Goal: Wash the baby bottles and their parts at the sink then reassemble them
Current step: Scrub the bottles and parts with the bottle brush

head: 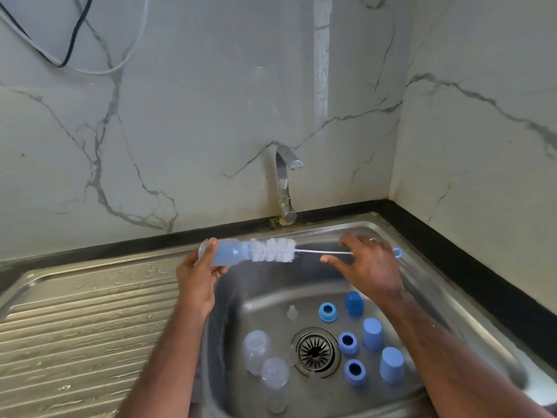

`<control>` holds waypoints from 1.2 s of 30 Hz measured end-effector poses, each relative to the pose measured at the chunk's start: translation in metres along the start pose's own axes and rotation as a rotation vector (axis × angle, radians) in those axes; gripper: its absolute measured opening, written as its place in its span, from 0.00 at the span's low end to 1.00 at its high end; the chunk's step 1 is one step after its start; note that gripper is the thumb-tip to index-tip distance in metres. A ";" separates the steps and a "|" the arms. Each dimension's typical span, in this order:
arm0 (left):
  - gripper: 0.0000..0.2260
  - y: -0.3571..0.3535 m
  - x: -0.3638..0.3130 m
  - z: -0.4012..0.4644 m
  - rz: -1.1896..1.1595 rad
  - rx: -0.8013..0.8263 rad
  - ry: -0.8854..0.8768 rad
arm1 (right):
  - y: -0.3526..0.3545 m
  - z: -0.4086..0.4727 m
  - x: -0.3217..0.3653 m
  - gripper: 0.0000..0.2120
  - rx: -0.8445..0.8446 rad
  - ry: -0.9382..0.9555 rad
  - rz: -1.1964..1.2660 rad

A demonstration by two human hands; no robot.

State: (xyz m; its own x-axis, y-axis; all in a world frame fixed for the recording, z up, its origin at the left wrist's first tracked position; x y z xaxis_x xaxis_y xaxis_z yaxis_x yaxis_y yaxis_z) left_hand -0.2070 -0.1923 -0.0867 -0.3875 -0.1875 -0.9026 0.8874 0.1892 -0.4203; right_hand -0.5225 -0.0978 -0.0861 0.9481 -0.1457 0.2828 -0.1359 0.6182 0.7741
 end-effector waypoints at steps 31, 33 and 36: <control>0.11 0.029 -0.017 0.014 -0.299 -0.008 -0.061 | -0.022 -0.009 0.017 0.02 0.420 -0.145 0.424; 0.08 0.023 -0.016 0.012 -0.237 -0.037 -0.072 | -0.015 -0.002 0.012 0.06 0.143 -0.024 0.191; 0.05 0.020 -0.015 0.014 -0.226 -0.048 -0.067 | -0.007 -0.002 0.009 0.12 0.029 0.145 0.018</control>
State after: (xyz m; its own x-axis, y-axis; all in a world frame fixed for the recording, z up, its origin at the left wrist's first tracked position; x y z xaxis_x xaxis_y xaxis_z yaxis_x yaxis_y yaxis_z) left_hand -0.1804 -0.1991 -0.0803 -0.5560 -0.2940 -0.7775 0.7665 0.1805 -0.6164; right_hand -0.5125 -0.1019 -0.0900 0.9767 -0.0198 0.2136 -0.1599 0.5965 0.7865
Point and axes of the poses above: each hand's wrist, its own z-axis towards the middle knuckle, its own y-axis out of the back of the hand, x = y × z, the point moved 2 cm from there along z, towards the middle knuckle, and after that the axes turned 7 degrees about -y, right-handed, at the moved point
